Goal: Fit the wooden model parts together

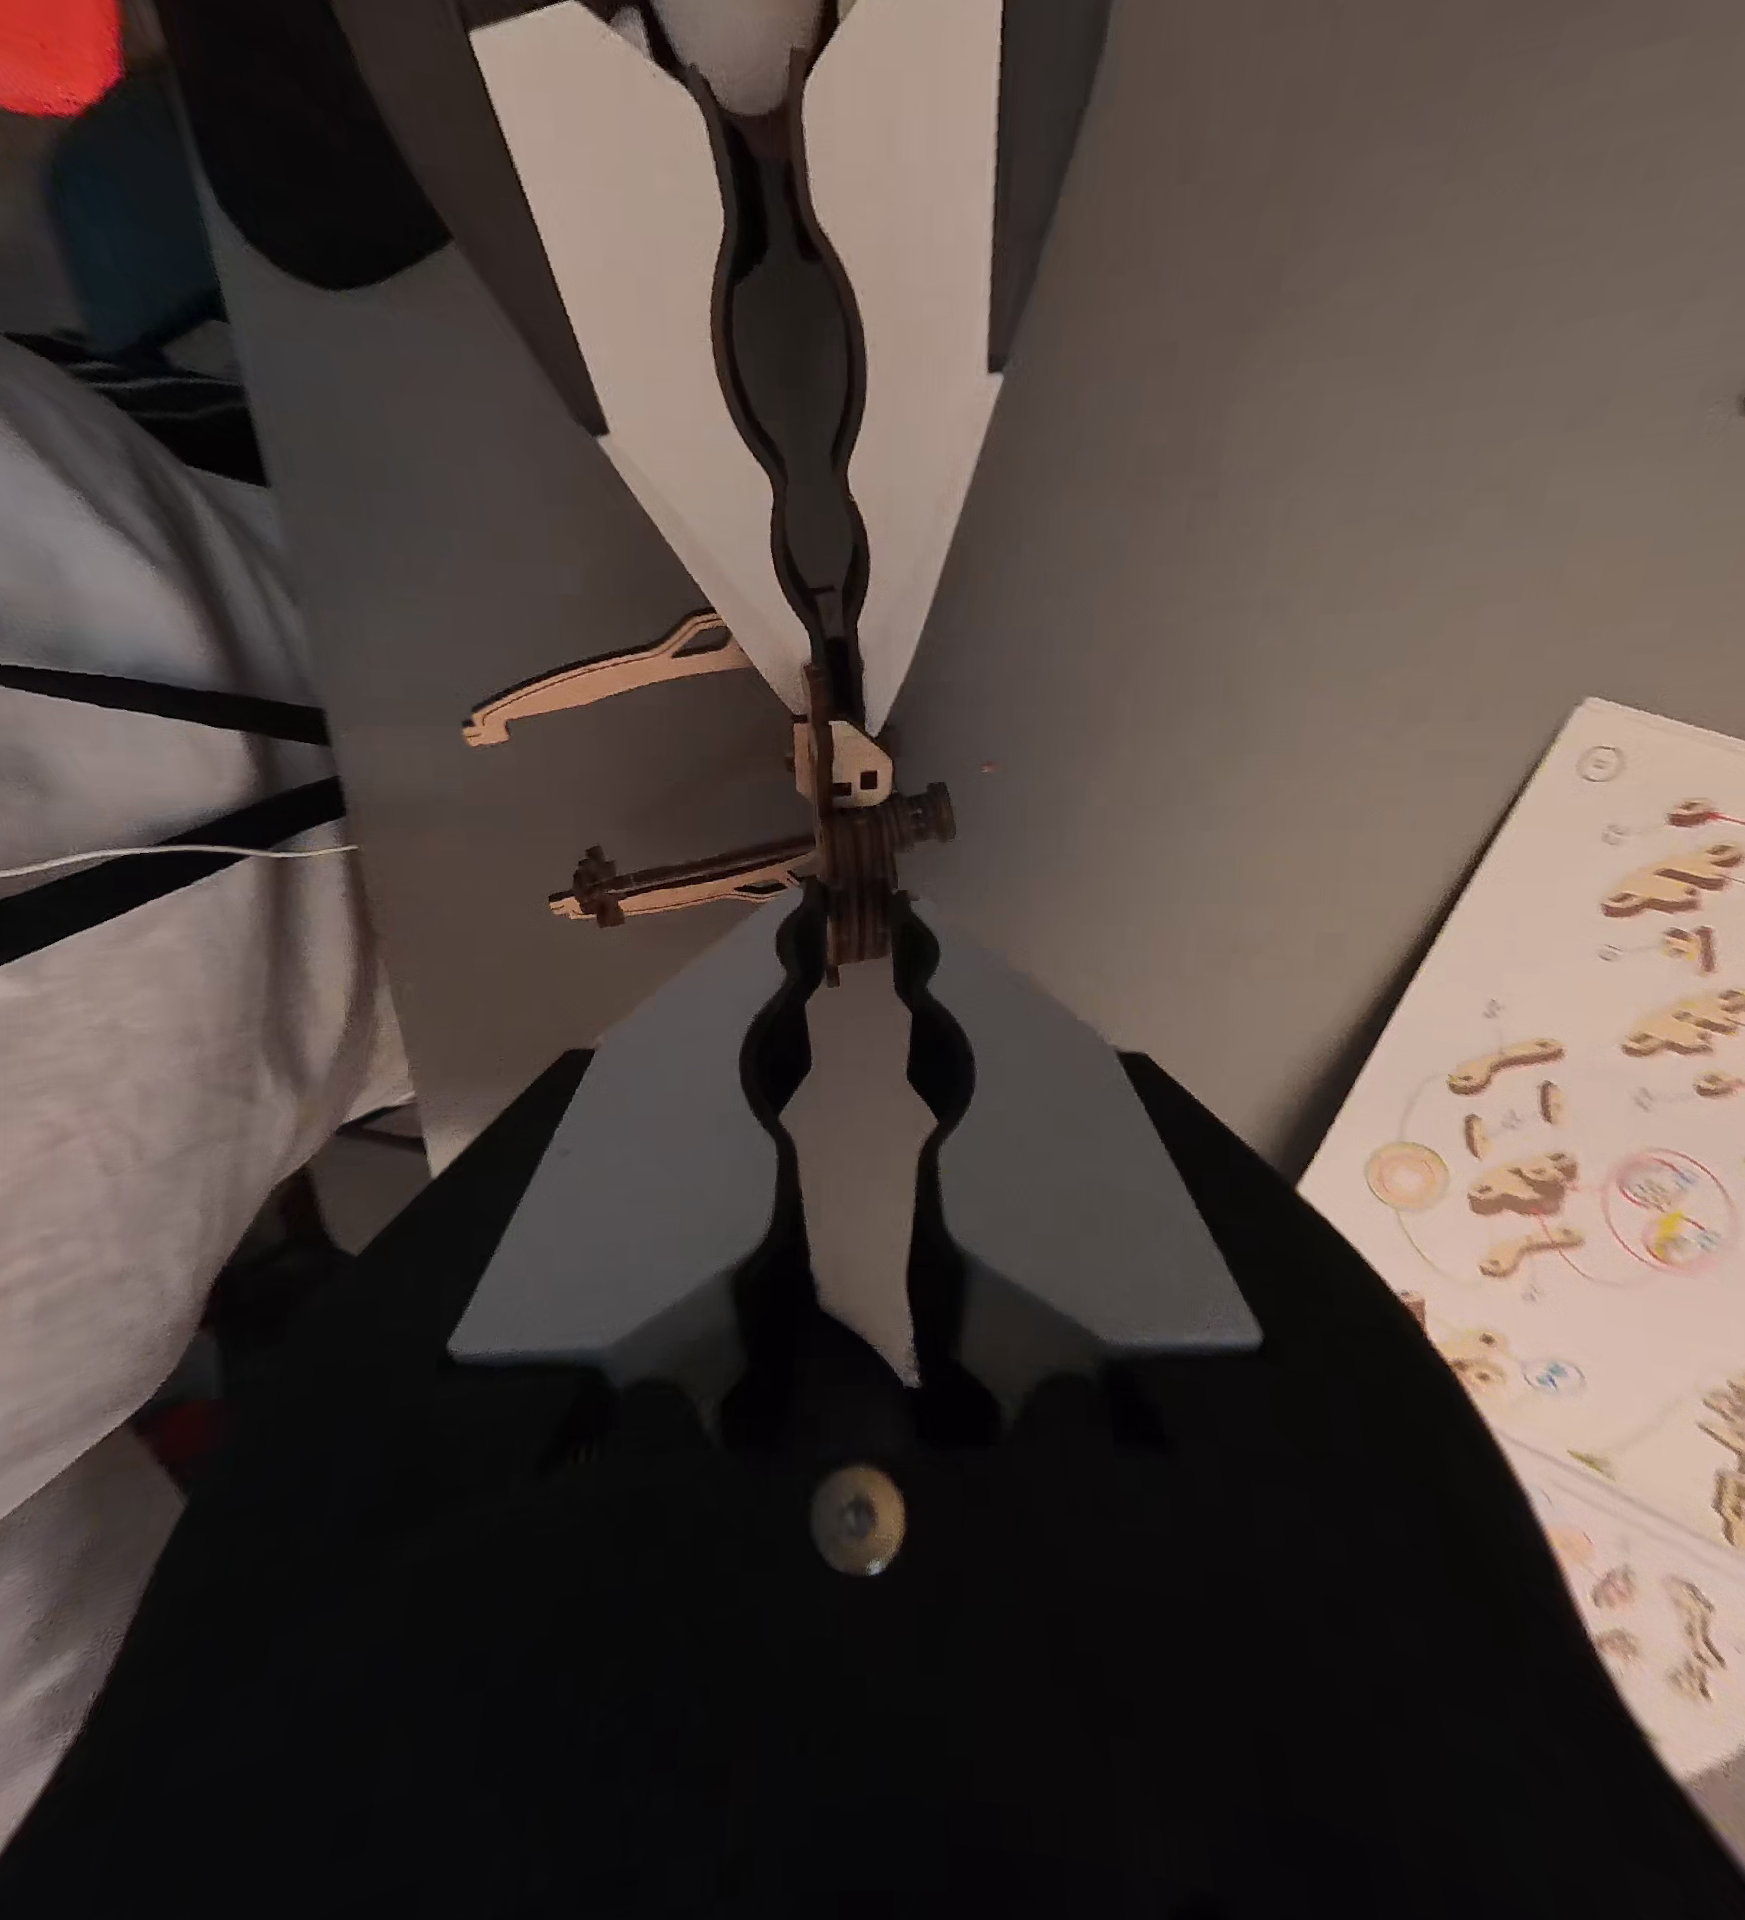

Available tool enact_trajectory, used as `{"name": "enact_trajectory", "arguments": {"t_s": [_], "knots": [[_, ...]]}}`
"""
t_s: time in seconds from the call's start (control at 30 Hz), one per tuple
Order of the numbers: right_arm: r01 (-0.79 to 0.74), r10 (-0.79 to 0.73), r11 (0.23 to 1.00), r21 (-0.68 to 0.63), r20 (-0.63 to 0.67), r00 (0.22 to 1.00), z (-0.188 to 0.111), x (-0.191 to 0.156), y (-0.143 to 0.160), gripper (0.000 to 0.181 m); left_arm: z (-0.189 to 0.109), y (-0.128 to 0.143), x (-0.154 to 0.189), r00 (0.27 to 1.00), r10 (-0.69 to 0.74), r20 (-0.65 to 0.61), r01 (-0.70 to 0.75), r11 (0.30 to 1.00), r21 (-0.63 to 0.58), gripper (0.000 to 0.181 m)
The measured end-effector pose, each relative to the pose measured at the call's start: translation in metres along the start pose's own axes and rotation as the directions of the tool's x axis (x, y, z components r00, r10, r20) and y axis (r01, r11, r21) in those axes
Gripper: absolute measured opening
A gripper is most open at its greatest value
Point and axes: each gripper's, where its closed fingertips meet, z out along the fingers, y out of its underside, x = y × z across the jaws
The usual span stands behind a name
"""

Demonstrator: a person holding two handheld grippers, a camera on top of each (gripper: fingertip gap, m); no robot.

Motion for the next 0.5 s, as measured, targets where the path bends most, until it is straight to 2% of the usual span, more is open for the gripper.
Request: {"name": "enact_trajectory", "arguments": {"t_s": [0.23,0.5], "knots": [[0.076,-0.062,0.996,0.056,-0.230,0.971,-0.006,-0.002,0.001,0.012,0.000,-0.006,-0.001,0.966,0.210,0.149,-0.211,0.977,-0.009,0.000],[0.260,-0.197,0.964,0.054,-0.508,0.838,-0.003,-0.013,0.004,0.011,0.001,-0.003,0.010,0.903,0.368,0.224,-0.371,0.928,-0.030,0.000]]}}
